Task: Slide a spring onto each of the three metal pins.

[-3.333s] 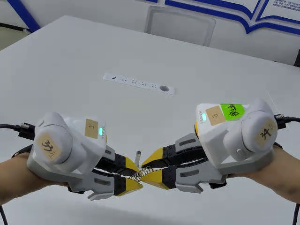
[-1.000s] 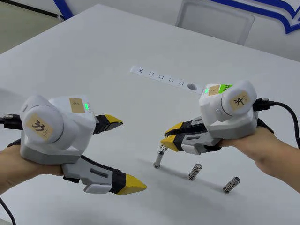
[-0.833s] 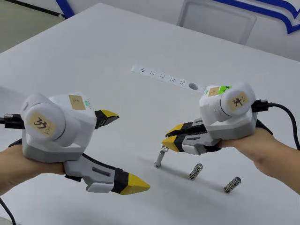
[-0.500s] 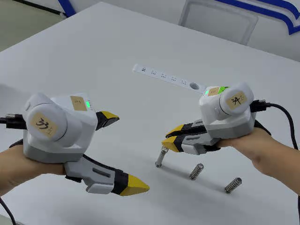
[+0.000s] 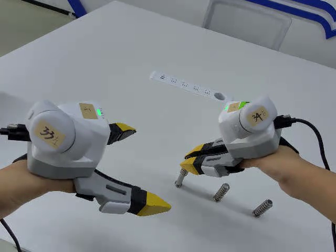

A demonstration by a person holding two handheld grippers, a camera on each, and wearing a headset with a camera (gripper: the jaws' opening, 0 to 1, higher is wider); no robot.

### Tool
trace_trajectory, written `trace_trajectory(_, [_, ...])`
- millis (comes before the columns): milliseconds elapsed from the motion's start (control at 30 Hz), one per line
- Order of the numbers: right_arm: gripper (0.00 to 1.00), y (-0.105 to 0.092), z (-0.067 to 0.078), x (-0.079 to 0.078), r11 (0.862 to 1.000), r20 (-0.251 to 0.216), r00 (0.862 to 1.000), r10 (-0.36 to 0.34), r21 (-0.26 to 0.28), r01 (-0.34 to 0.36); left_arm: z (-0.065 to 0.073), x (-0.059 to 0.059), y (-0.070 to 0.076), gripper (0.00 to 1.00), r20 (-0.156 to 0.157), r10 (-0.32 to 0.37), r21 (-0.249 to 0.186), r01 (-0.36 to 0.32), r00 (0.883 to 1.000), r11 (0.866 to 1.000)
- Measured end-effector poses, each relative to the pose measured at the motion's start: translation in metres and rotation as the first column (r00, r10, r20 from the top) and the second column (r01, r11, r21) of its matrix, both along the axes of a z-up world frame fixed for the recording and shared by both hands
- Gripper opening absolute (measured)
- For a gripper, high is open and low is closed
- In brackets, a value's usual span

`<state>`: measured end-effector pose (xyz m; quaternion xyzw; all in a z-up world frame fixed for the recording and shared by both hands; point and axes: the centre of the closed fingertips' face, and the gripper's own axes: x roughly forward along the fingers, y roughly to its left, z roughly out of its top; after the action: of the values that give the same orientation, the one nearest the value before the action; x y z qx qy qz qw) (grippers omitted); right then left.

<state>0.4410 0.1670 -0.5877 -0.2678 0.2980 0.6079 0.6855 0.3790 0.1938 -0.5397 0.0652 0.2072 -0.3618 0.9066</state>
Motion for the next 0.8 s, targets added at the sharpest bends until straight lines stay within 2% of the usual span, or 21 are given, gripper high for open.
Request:
trace_trajectory(233, [0.11, 0.002, -0.017, 0.001, 1.000, -0.008, 1.000, -0.009, -0.024, 0.009, -0.006, -0.002, -0.002, 0.98, -0.011, -0.010, 0.015, 0.011, 1.000, 1.000])
trace_trajectory(400, [0.11, 0.002, -0.029, 0.000, 0.999, -0.014, 1.000, -0.009, -0.046, 0.009, -0.011, -0.006, -0.004, 0.97, -0.027, -0.016, 0.007, 0.016, 1.000, 1.000])
trace_trajectory(467, [0.11, 0.000, -0.033, -0.001, 0.998, -0.012, 1.000, -0.005, -0.060, 0.004, -0.015, -0.008, -0.005, 0.97, -0.033, -0.022, 0.020, 0.023, 0.999, 1.000])
trace_trajectory(800, [0.11, -0.002, -0.041, -0.005, 0.995, -0.005, 1.000, 0.030, -0.096, -0.031, -0.019, -0.010, -0.008, 0.96, -0.050, -0.032, 0.011, 0.033, 0.998, 0.999])
